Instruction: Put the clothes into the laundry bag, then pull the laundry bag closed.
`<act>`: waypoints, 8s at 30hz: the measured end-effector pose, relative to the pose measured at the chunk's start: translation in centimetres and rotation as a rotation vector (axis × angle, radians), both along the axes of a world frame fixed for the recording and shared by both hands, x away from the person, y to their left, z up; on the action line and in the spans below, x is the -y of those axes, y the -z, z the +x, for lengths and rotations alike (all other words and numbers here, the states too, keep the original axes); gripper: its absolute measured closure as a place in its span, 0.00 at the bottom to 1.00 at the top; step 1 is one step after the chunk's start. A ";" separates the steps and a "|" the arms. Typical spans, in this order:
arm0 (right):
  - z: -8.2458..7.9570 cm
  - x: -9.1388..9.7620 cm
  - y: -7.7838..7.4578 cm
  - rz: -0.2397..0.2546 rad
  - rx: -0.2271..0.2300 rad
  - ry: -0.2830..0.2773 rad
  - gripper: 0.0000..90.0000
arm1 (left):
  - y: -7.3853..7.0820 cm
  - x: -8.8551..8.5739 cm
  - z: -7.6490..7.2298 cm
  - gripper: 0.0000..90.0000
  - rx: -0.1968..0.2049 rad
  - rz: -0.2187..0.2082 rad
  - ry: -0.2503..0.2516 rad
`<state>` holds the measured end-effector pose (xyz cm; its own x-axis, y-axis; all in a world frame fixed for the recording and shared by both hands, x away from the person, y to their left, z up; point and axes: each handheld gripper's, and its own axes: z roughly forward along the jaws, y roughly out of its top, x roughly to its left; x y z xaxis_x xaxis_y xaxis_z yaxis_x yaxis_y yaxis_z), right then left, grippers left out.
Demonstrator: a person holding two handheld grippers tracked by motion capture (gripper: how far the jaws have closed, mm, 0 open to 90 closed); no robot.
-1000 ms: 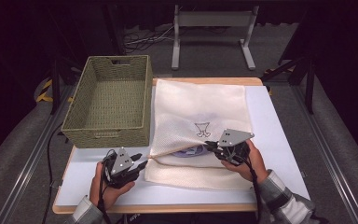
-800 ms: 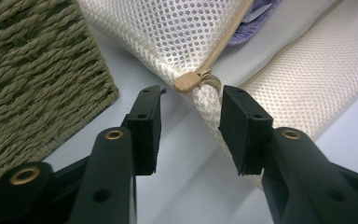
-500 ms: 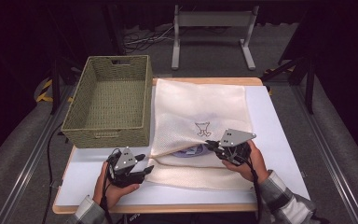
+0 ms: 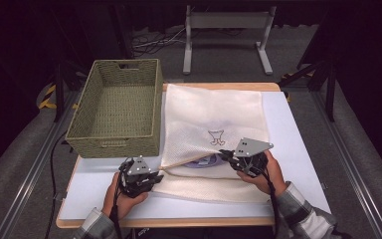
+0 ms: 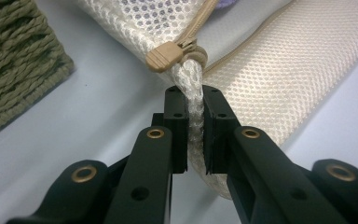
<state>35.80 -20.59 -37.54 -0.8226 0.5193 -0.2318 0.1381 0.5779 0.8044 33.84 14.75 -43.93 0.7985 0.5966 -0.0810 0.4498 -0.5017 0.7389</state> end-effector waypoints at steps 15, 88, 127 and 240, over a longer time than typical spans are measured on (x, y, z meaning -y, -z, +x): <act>0.1 0.4 -0.1 0.009 -0.002 0.003 0.95 | -0.4 1.1 0.7 0.94 0.061 0.012 0.014; 0.8 -1.0 4.6 -0.090 -0.173 -0.053 0.79 | -1.1 0.3 -1.4 0.91 0.150 0.019 0.049; 0.7 -1.6 3.1 -0.019 -0.107 -0.049 0.97 | -0.7 0.2 -1.5 0.91 0.121 0.015 0.048; 1.1 -16.7 3.3 0.026 -0.178 -0.301 0.88 | 0.2 0.4 -1.6 0.92 0.114 0.026 0.050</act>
<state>36.85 -3.89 -40.81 -0.9661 0.2510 -0.0608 0.1039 0.5933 0.7982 32.21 14.39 -44.09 0.8302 0.5568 0.0267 0.3379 -0.5407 0.7704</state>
